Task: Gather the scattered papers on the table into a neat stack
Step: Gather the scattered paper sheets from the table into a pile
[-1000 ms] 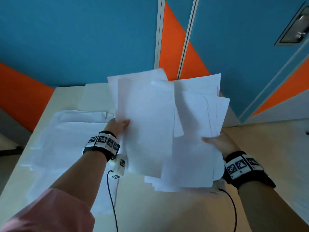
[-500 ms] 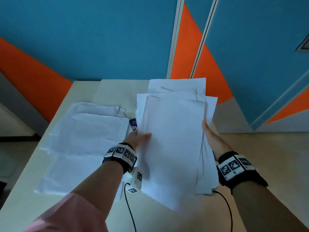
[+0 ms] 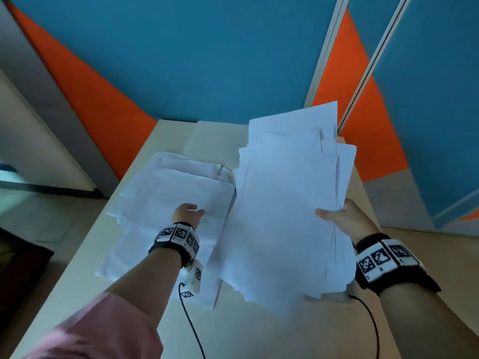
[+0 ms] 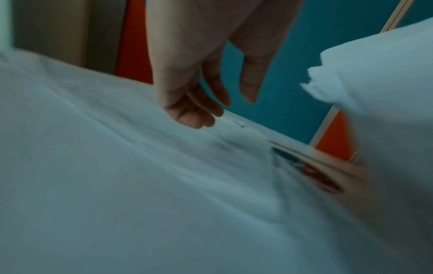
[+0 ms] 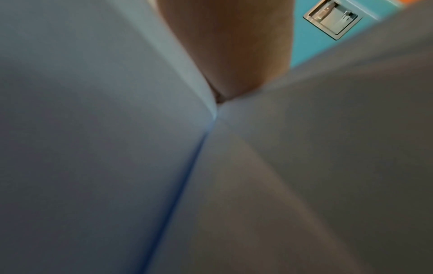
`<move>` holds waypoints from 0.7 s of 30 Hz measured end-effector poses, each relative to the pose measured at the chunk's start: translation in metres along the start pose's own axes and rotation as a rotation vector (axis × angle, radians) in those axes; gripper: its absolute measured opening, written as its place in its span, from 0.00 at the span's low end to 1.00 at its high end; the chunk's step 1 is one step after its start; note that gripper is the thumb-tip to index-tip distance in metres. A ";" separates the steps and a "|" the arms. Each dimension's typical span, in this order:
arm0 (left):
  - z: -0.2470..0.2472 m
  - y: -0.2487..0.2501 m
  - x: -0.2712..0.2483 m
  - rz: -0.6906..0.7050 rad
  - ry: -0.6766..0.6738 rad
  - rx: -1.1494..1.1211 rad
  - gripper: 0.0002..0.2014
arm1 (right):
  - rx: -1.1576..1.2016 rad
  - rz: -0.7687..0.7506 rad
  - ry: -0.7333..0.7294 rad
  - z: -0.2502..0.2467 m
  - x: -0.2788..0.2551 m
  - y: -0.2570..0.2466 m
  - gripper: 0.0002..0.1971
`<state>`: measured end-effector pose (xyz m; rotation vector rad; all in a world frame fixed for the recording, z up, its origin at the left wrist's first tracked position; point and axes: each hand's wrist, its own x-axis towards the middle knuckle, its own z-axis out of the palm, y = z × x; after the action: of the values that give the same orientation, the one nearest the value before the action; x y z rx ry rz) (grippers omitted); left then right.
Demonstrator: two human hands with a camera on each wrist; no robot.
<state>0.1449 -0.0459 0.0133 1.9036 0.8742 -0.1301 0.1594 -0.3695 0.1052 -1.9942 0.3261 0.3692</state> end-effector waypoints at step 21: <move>-0.103 -0.046 0.081 -0.450 0.137 0.476 0.58 | 0.016 0.046 0.001 0.053 0.063 -0.031 0.25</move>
<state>0.1473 0.0921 -0.0058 2.1315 1.4581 -0.5228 0.2229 -0.3122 0.0834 -1.9742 0.3750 0.3940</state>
